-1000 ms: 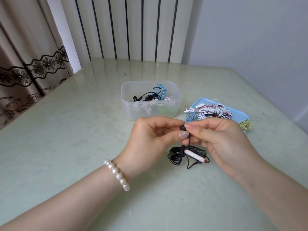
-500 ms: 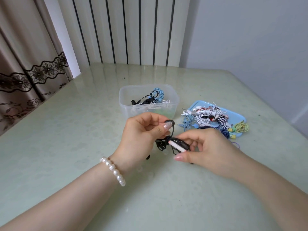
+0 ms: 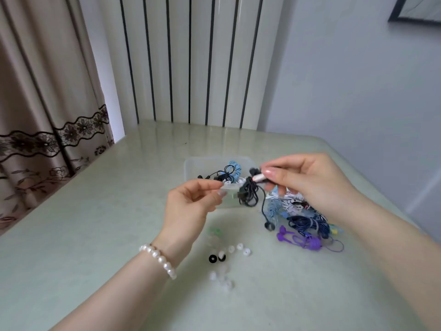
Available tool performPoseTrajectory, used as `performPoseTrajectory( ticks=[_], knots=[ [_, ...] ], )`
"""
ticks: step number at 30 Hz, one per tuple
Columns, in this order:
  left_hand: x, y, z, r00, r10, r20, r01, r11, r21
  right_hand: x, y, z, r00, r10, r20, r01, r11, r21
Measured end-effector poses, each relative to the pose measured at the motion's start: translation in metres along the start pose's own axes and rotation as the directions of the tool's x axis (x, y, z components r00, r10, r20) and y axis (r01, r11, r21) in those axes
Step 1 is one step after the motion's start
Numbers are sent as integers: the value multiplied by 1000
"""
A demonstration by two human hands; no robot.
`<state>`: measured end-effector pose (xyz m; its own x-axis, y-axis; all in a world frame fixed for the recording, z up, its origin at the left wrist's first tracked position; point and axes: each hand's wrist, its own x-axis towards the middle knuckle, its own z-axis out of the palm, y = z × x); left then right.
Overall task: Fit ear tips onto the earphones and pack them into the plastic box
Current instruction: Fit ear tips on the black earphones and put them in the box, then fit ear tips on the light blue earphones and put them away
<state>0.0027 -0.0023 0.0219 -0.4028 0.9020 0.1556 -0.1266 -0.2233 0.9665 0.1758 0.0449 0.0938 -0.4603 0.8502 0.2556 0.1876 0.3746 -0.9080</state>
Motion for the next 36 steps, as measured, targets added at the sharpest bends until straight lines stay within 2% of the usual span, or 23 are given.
performPoseTrajectory(
  ticks=[4,7,14,18,22,28,31,36],
  knots=[
    [14,-4,-16,994,-85,-63,88,995,49,46,-14,7,998,-4,-60,0,998,-66],
    [19,-12,-22,990,-138,-37,142,981,130,82,-7,21,992,71,-100,-72,997,-4],
    [27,-23,-30,990,-138,3,131,943,307,119,33,64,967,215,-134,-217,976,3],
    [25,-31,-29,996,-84,37,61,903,425,121,59,83,975,149,-162,-192,938,-290],
    [21,-35,-25,994,-26,102,-33,845,534,120,66,95,988,63,-140,-125,856,-502],
    [17,-39,-24,989,-15,146,-78,788,611,119,52,92,989,139,54,-57,688,-724],
    [16,-39,-24,987,-12,162,-95,767,635,118,45,67,987,133,87,-33,707,-707],
    [12,-36,-20,980,-17,200,-116,768,630,98,30,0,998,22,-59,-52,814,-578]
  ],
)
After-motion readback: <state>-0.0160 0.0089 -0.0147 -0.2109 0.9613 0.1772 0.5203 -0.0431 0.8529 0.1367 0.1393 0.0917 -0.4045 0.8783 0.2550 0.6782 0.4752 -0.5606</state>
